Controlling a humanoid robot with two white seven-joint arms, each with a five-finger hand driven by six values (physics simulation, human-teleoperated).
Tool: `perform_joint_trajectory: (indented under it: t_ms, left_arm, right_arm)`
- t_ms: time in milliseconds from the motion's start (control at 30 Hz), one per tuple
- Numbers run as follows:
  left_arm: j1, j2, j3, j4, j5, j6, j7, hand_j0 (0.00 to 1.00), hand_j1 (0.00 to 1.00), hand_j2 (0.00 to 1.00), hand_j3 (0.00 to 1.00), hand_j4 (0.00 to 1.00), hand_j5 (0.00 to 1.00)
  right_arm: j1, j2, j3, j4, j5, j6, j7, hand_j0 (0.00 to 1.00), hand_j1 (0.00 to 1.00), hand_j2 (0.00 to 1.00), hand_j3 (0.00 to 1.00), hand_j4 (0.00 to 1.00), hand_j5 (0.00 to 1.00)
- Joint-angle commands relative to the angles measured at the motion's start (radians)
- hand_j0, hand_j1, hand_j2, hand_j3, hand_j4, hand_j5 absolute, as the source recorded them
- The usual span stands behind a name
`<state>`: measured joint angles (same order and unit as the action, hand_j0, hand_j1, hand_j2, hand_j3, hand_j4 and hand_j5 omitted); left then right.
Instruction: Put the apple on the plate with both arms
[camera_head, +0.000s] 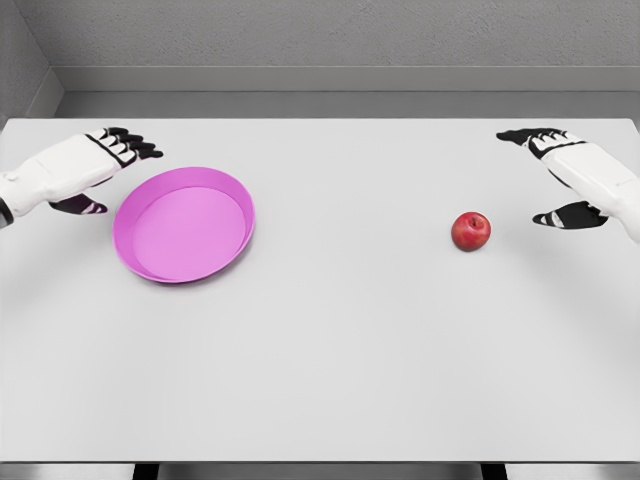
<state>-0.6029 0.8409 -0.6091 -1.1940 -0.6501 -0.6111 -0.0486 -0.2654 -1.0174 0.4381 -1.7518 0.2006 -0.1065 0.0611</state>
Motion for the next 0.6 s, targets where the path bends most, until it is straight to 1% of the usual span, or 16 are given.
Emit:
perform_joint_trajectory:
  t_ms: [0,100,200,233,300,367,400,467,500,567]
  left_arm:
    - [0.0,0.0,-0.001,-0.001,0.007,0.0,-0.005,1.0,1.0,1.0,1.0,1.0,1.0]
    - [0.005,0.0,-0.001,-0.007,0.003,0.0,-0.007,1.0,1.0,1.0,1.0,1.0,1.0]
    - [0.003,0.0,-0.001,-0.006,0.001,0.0,-0.007,1.0,1.0,1.0,1.0,1.0,1.0]
    - [0.003,0.0,-0.001,-0.006,0.001,0.0,-0.007,1.0,1.0,1.0,1.0,1.0,1.0]
    - [0.003,0.0,-0.003,-0.006,0.001,0.0,-0.007,1.0,1.0,1.0,1.0,1.0,1.0]
    - [0.005,-0.002,-0.003,-0.007,0.001,0.0,-0.007,1.0,1.0,1.0,1.0,1.0,1.0]
    - [0.005,-0.002,-0.001,-0.009,0.001,0.0,-0.007,1.0,1.0,1.0,1.0,1.0,1.0]
    - [0.006,-0.002,-0.003,-0.009,0.001,0.0,-0.007,1.0,1.0,1.0,1.0,1.0,1.0]
    - [0.005,-0.002,-0.003,-0.009,0.001,0.0,-0.007,1.0,1.0,1.0,1.0,1.0,1.0]
    - [0.005,0.0,-0.001,-0.009,0.001,0.0,-0.007,1.0,1.0,1.0,1.0,1.0,1.0]
  right_arm:
    - [0.0,-0.001,-0.001,-0.002,-0.001,-0.001,0.01,1.0,1.0,1.0,1.0,1.0,1.0]
    - [-0.006,-0.001,0.004,0.005,-0.01,0.004,0.003,1.0,1.0,1.0,1.0,1.0,1.0]
    - [-0.018,-0.003,0.054,0.006,-0.012,0.013,0.02,1.0,1.0,1.0,1.0,1.0,1.0]
    - [-0.034,-0.003,0.06,0.006,-0.012,0.016,0.088,1.0,1.0,1.0,1.0,1.0,1.0]
    - [-0.089,0.002,0.094,0.005,-0.01,0.123,0.193,1.0,1.0,1.0,1.0,1.0,1.0]
    - [-0.147,0.023,0.136,0.006,-0.01,0.186,0.304,1.0,1.0,1.0,1.0,1.0,1.0]
    - [-0.156,0.033,0.139,0.008,-0.009,0.211,0.345,1.0,1.0,1.0,1.0,1.0,1.0]
    - [-0.179,0.037,0.163,0.012,-0.009,0.235,0.391,1.0,1.0,1.0,1.0,1.0,1.0]
    - [-0.204,0.051,0.188,0.018,-0.009,0.245,0.416,1.0,1.0,1.0,1.0,1.0,1.0]
    - [-0.276,0.085,0.252,0.063,-0.01,0.248,0.476,1.0,1.0,1.0,1.0,1.0,1.0]
